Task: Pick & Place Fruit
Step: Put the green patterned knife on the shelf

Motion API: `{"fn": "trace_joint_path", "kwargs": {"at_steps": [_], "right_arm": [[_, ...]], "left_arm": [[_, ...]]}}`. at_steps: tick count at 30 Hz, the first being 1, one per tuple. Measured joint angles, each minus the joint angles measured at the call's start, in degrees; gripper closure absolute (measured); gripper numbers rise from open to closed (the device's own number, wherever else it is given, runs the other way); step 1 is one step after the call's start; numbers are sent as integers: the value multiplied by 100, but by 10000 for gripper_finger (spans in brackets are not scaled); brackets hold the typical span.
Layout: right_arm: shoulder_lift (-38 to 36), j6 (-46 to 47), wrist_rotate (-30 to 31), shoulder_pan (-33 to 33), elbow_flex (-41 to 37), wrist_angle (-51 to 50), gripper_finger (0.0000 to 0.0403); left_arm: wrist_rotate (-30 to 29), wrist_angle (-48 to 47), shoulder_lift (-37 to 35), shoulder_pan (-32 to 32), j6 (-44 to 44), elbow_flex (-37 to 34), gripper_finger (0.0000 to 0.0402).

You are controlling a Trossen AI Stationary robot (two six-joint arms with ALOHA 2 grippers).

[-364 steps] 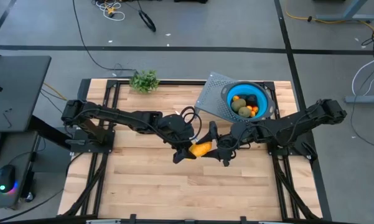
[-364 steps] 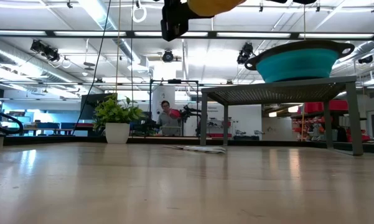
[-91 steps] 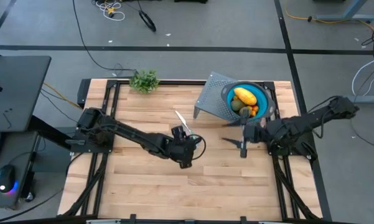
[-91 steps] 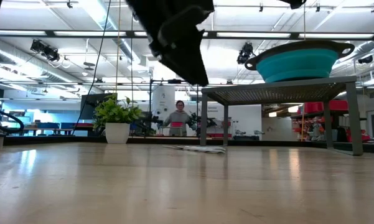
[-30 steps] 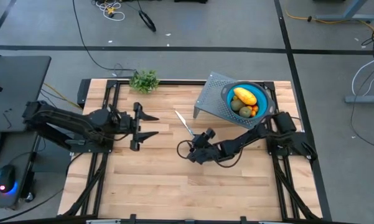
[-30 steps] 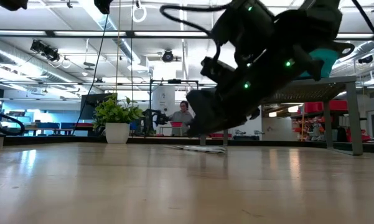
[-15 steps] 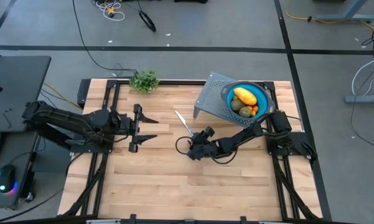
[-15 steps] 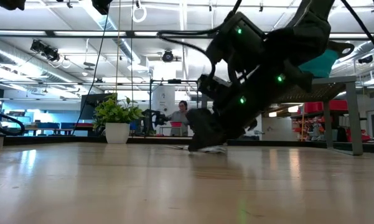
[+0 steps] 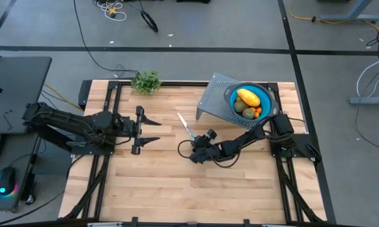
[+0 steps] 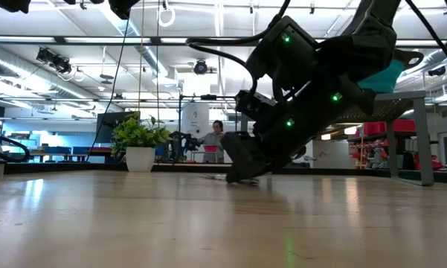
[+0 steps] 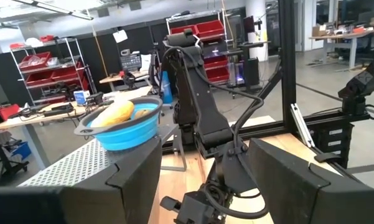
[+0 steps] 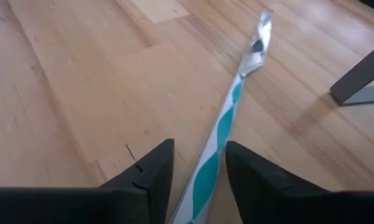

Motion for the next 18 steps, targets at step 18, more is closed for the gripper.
{"fn": "trace_joint_path", "kwargs": {"at_steps": [18], "right_arm": [[-20, -157, 407, 81, 43, 11, 316]], "left_arm": [[-24, -193, 0, 0, -131, 0, 152]]}}
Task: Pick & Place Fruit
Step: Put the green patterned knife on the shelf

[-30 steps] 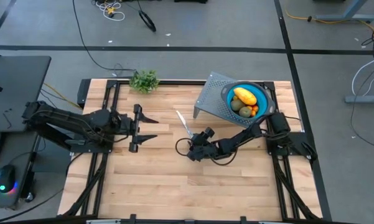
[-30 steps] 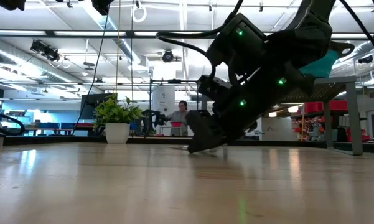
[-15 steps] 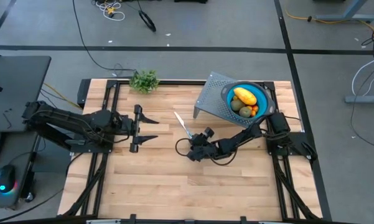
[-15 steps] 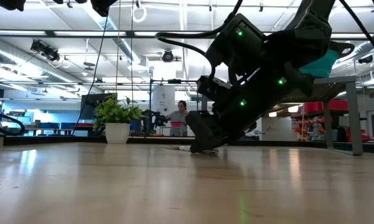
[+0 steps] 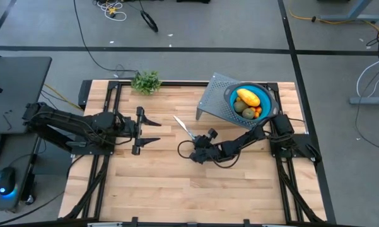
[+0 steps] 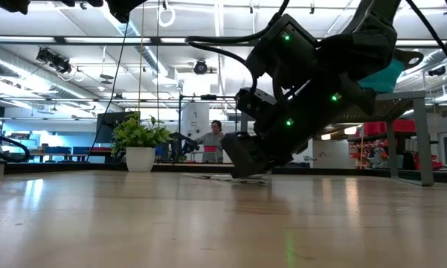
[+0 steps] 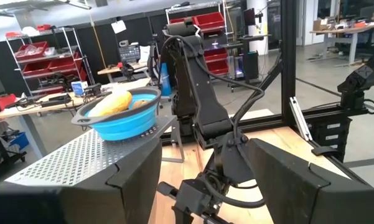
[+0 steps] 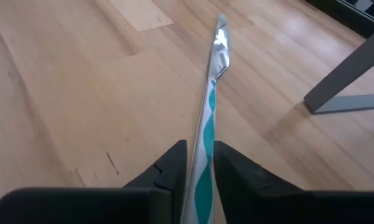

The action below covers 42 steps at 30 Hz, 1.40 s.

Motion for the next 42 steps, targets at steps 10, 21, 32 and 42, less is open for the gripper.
{"fn": "trace_joint_path", "kwargs": {"at_steps": [10, 21, 32, 42], "right_arm": [[-34, 109, -350, -26, 22, -126, 345], [-33, 199, -607, -35, 11, 167, 323], [-587, 326, -568, 44, -38, 58, 284], [-577, 1148, -155, 389, -1202, 2029, 283]], "left_arm": [[0, -7, 0, 0, -3, 0, 152], [0, -23, 0, 0, -48, 0, 152], [0, -44, 0, 2, -68, 0, 152], [0, -111, 2, 2, -94, 0, 152]]}}
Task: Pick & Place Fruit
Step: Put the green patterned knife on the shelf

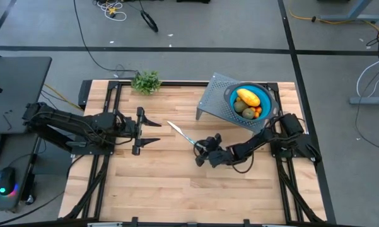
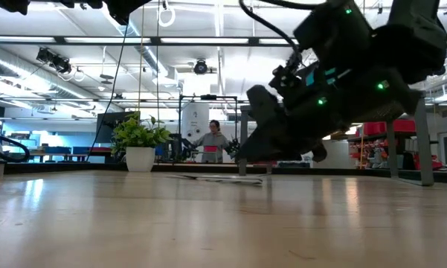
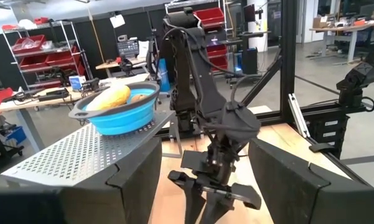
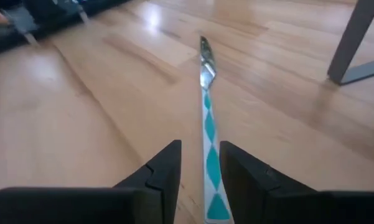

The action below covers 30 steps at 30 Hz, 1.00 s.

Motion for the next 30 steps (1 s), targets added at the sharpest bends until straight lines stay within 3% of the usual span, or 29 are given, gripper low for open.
{"fn": "trace_joint_path", "kwargs": {"at_steps": [4, 14, 30], "right_arm": [[2, -174, -28, -22, -185, 291, 272], [525, -196, 28, -52, 71, 428, 198], [1326, -469, 593, -179, 647, 438, 199]], "left_arm": [[-1, 36, 0, 0, -3, 0, 152], [-4, 45, 0, 0, -11, 0, 152], [-3, 34, 0, 0, -11, 0, 152]]}}
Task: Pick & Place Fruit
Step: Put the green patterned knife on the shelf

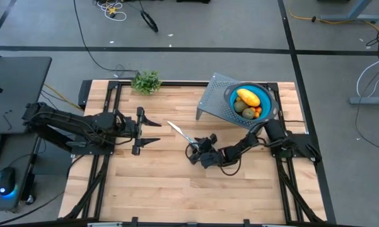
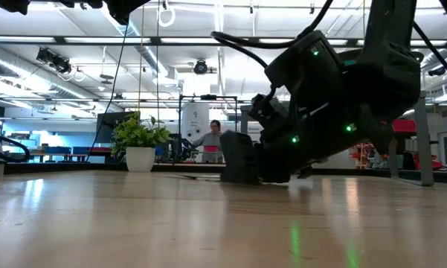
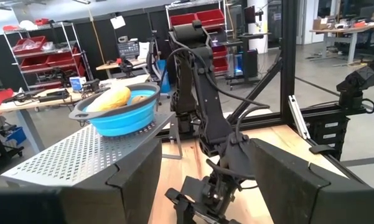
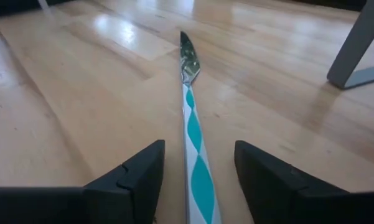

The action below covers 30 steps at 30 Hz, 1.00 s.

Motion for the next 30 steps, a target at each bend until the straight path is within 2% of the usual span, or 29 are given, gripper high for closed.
{"fn": "trace_joint_path", "kwargs": {"at_steps": [16, 21, 26, 30], "right_arm": [[12, 210, 57, 66, -8, -398, 324], [27, -225, 276, 184, -26, 78, 333], [-228, -957, 80, 346, -32, 553, 334], [-613, -1546, 528, 453, -28, 678, 335]], "left_arm": [[-2, -31, 0, 0, 13, 0, 152], [-4, -57, 0, 0, 15, 0, 152], [-21, -87, 0, 0, 19, 0, 152], [-23, -83, 0, 0, 48, 0, 152]]}}
